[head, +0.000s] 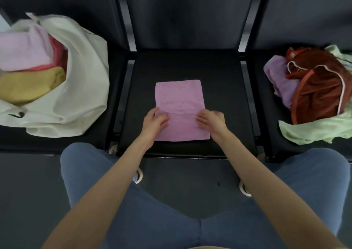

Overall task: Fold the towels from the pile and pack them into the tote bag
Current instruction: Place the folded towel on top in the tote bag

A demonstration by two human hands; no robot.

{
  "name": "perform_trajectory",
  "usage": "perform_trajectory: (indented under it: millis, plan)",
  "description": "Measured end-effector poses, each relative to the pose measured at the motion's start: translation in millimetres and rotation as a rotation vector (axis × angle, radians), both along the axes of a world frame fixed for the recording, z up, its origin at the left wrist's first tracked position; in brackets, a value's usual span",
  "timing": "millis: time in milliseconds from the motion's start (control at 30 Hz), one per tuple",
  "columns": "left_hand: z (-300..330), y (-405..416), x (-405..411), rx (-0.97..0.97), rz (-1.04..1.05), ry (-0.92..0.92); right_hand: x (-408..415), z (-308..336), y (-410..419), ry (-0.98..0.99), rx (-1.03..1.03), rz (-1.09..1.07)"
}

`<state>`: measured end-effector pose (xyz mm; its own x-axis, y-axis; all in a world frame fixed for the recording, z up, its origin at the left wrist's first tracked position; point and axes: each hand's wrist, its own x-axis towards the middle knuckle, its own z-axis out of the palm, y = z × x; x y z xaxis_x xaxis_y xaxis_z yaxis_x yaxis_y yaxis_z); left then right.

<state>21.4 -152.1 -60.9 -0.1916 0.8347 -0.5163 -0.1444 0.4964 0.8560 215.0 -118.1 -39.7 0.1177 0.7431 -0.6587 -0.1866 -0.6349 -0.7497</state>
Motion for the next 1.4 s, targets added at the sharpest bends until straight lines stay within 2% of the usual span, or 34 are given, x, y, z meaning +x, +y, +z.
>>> perform_trajectory:
  millis: [100, 167, 233, 300, 367, 467, 567, 700, 900, 1033, 1233, 1333, 1400]
  plan:
    - [4.2, -12.3, -8.1, 0.289, -0.523, 0.707, 9.6, -5.4, -12.8, -0.489, 0.327, 0.467]
    - [4.5, -19.6, -14.5, 0.407, -0.778, 1.002, 18.7, -11.4, -23.2, -0.695, 0.458, 0.799]
    - [2.2, -23.2, -19.3, 0.418, -0.895, 1.152, 24.6, -21.4, -32.2, -0.89, 0.55, 1.064]
    - [-2.5, -24.7, -23.0, 0.437, -0.963, 1.243, 25.7, -32.4, -38.3, -1.101, 0.637, 1.24]
    - [-8.2, -24.8, -24.6, 0.471, -1.015, 1.305, 24.4, -38.0, -39.8, -1.237, 0.65, 1.298]
    - [-16.0, -24.8, -23.9, 0.493, -1.014, 1.346, 22.5, -37.7, -39.9, -1.328, 0.722, 1.246]
    - [-7.0, -25.7, -20.1, 0.433, -0.957, 1.318, 25.8, -35.6, -37.7, -1.292, 0.804, 1.158]
    - [9.3, -34.1, -18.0, 0.409, -0.821, 1.124, 39.6, -35.2, -35.7, -1.178, 0.83, 1.056]
    - [15.7, -49.1, -22.4, 0.371, -0.481, 0.816, 52.6, -11.9, -31.7, -0.606, 0.547, 0.727]
    - [26.8, -31.0, -17.5, 0.304, -0.3, 0.691, 40.4, 2.6, -13.9, -0.354, 0.42, 0.476]
    - [23.1, 20.3, -9.9, 0.091, 0.014, 0.502, 19.3, -5.9, 24.3, -0.26, 0.267, 0.286]
    - [14.9, 40.7, -8.8, 0.014, 0.044, 0.423, 10.7, -15.1, 33.0, -0.288, 0.205, 0.268]
    - [9.6, 46.8, -8.8, -0.011, 0.024, 0.396, 8.0, -22.0, 34.9, -0.391, 0.21, 0.294]
